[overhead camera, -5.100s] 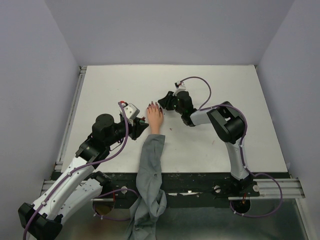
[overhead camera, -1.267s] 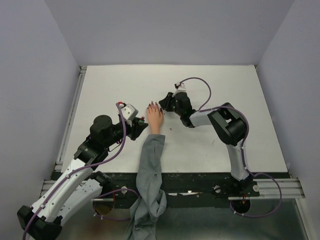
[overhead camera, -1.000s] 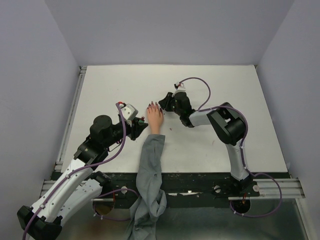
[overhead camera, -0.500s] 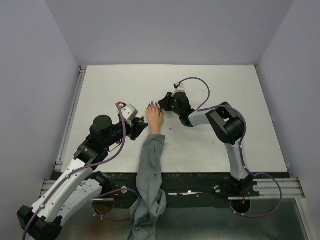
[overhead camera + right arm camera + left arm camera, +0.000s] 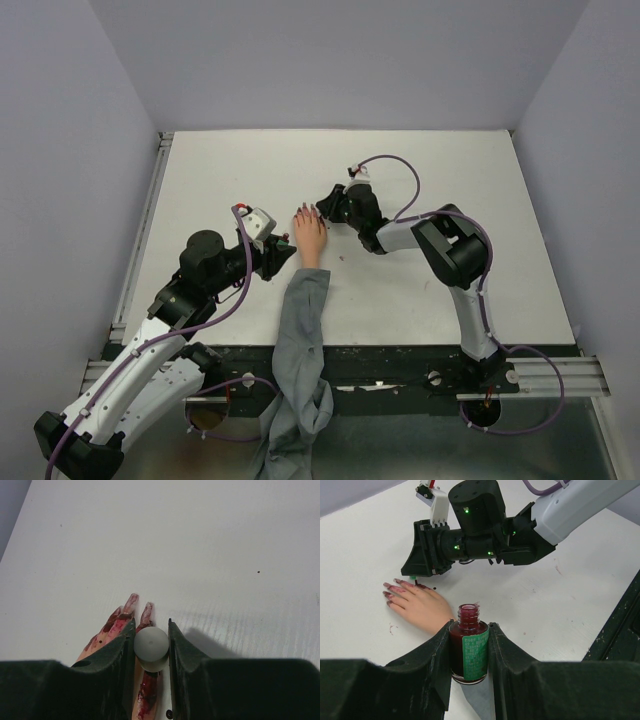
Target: Paint the nails
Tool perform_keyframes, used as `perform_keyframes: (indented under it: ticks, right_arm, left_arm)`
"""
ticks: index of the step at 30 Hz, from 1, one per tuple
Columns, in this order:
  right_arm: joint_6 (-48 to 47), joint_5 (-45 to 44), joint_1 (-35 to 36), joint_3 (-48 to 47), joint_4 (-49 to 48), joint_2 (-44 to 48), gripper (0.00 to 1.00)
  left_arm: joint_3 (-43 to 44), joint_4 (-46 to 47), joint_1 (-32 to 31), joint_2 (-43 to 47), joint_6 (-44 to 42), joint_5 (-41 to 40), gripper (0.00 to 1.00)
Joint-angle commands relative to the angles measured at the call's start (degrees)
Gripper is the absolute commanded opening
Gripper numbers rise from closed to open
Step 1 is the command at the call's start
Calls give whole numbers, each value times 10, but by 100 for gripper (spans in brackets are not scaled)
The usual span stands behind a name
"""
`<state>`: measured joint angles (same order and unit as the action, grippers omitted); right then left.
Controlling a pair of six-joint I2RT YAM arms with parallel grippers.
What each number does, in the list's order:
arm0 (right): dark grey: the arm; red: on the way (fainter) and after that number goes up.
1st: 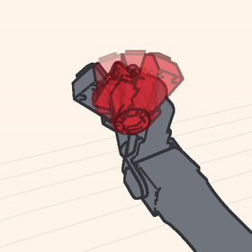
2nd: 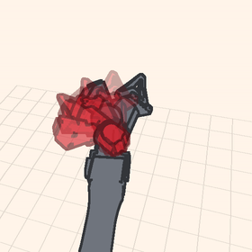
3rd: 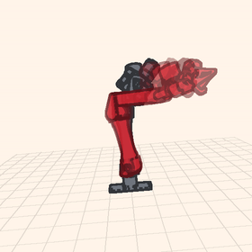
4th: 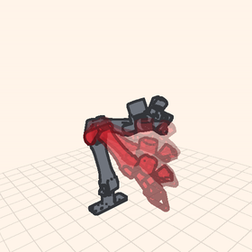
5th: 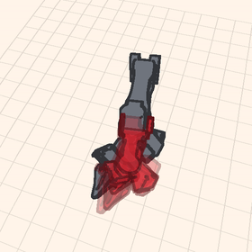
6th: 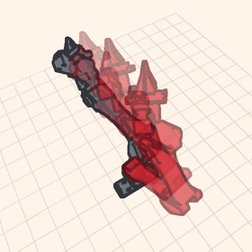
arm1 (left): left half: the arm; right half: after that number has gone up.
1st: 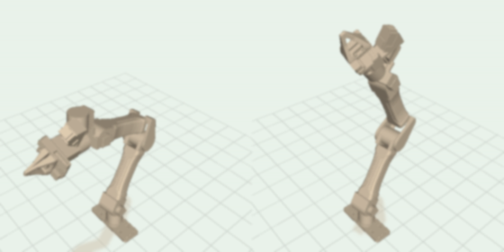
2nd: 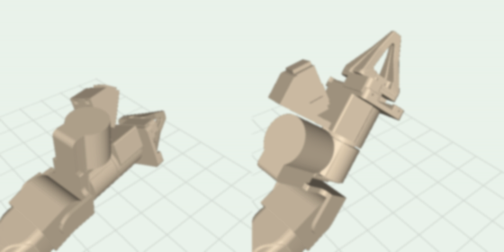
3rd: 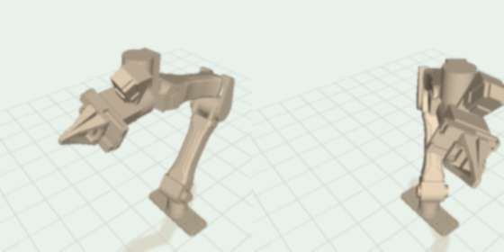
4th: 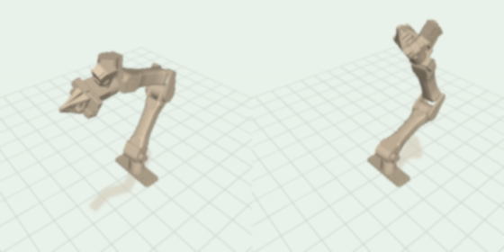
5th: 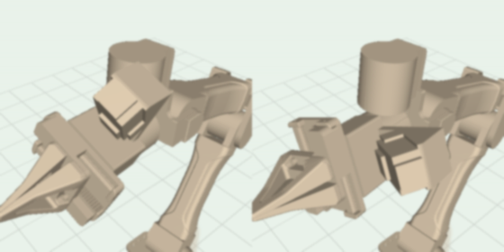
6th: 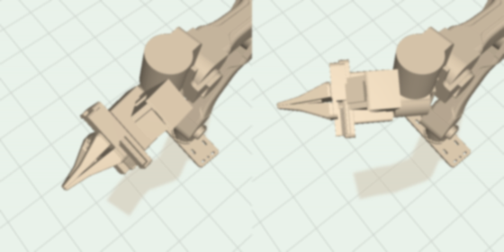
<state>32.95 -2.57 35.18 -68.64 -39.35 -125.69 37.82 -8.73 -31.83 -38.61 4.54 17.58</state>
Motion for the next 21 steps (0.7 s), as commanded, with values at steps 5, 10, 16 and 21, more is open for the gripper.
perform_keyframes:
  ticks: [5, 10, 16, 21]
  right_arm:
    - [-6, -34, -3, -18, -20, 18, 1]
    - [-10, -32, -16, -19, -32, 38, 1]
    - [-27, -41, -20, -3, -39, 89, 1]
    - [-40, -46, -22, 35, -30, 147, 1]
  left_arm:
    - [14, 13, 3, 12, 1, 9, 0]
    - [13, 14, 3, 17, 5, 10, 0]
    - [12, 21, 3, 23, 14, 17, 0]
    - [10, 24, 3, 30, 23, 19, 0]
